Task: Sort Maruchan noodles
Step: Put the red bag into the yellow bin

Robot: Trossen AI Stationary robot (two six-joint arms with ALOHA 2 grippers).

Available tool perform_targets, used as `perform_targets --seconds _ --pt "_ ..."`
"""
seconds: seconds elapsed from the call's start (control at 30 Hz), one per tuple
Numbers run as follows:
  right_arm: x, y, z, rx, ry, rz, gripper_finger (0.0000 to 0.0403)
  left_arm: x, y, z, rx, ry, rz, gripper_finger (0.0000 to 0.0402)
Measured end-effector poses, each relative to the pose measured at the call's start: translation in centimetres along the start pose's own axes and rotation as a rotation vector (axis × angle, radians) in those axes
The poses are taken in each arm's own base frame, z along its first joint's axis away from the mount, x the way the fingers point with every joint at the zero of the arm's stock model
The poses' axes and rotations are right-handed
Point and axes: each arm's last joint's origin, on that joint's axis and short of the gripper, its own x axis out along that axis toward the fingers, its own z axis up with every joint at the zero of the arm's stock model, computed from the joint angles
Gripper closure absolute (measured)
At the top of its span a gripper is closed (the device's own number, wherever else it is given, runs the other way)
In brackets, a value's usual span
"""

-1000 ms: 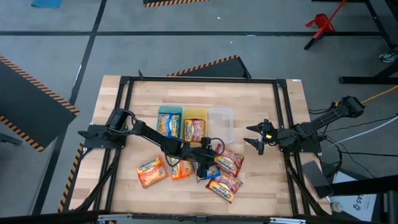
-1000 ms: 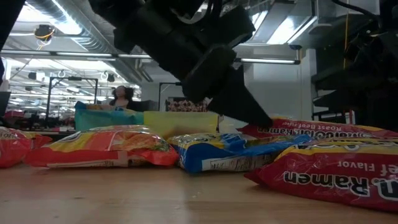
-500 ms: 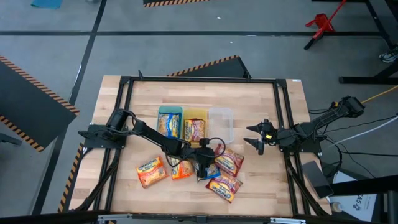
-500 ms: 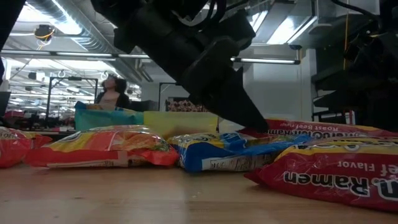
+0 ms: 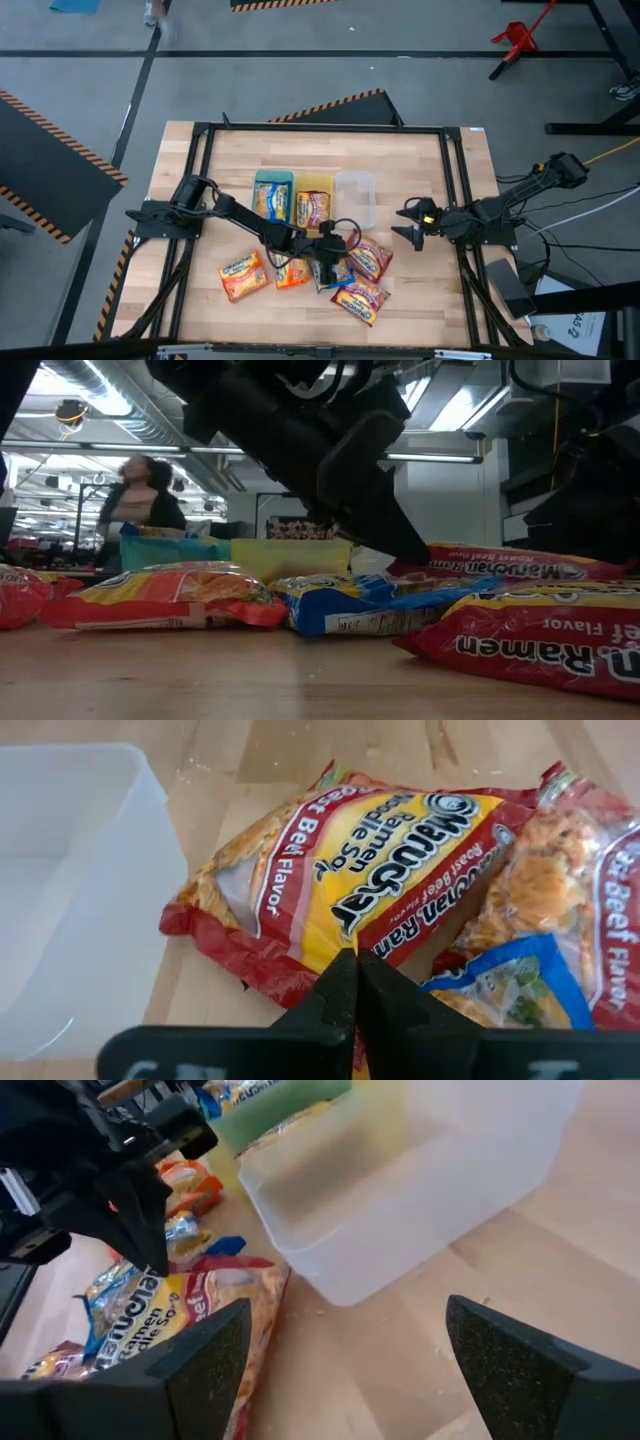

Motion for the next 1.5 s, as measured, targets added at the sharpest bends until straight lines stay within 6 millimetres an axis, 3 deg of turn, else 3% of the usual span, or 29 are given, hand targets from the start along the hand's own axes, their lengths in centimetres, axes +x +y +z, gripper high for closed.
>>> perform_targets --seconds 0.23,0.53,0.83,0.97,1.13,1.33,1.5 --pt "0.0 0.0 -0.1 0.03 0.022 0.012 0.0081 -0.4 -0.9 0.6 -0.024 -0.036 -0.025 0.0401" --pt "0.0 0.0 -0.1 0.048 0.022 0.011 0.0081 -1.3 -2.5 6.0 0.005 -0.155 -0.094 0.0401" --pt "0.0 0.0 -0.2 0.047 0.032 0.019 0.0081 -3.1 -2.6 10.7 0.037 -0.06 0.001 0.0401" --pt "0.0 0.0 -0.2 0.045 0.034 0.021 0.0081 -5.2 -2.1 12.8 0.048 0.003 0.1 0.0401" --pt "0.0 0.0 -0.2 0.044 0.034 0.021 0.0081 -8.4 -0.6 14.2 -0.02 0.077 0.268 0.0401" --pt "0.0 0.0 -0.2 0.043 0.029 0.016 0.0081 -13.7 2.0 14.2 -0.141 0.135 0.535 0.0401" --pt "0.0 0.0 -0.2 0.043 0.029 0.015 0.0081 -15.9 3.9 13.4 -0.169 0.159 0.743 0.0401"
